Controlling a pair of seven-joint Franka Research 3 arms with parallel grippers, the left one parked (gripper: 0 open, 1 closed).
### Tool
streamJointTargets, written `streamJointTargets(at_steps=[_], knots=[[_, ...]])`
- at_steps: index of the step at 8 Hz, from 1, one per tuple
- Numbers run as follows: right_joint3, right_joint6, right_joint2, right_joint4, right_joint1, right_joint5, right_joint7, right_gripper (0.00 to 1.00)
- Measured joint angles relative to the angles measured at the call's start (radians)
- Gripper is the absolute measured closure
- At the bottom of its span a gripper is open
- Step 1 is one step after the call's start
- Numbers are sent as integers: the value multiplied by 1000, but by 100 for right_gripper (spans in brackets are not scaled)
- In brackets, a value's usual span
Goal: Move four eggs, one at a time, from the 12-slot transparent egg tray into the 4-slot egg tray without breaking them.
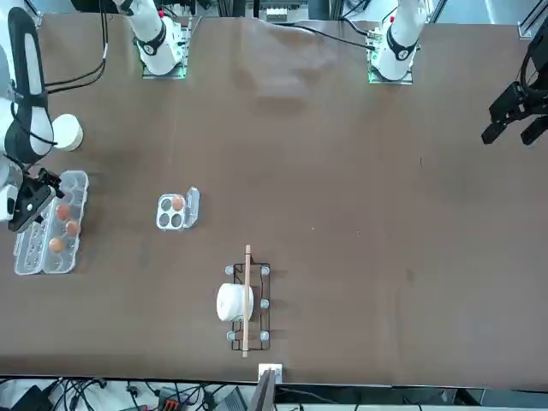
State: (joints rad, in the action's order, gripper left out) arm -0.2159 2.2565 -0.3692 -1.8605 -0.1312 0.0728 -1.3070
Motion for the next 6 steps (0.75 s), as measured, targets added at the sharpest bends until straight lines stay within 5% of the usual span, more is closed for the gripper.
streamJointTargets(at_steps=[3, 6], knots=[[2, 52, -71, 1, -17, -148, -289, 0], [4, 67, -90, 7, -17, -154, -402, 2]])
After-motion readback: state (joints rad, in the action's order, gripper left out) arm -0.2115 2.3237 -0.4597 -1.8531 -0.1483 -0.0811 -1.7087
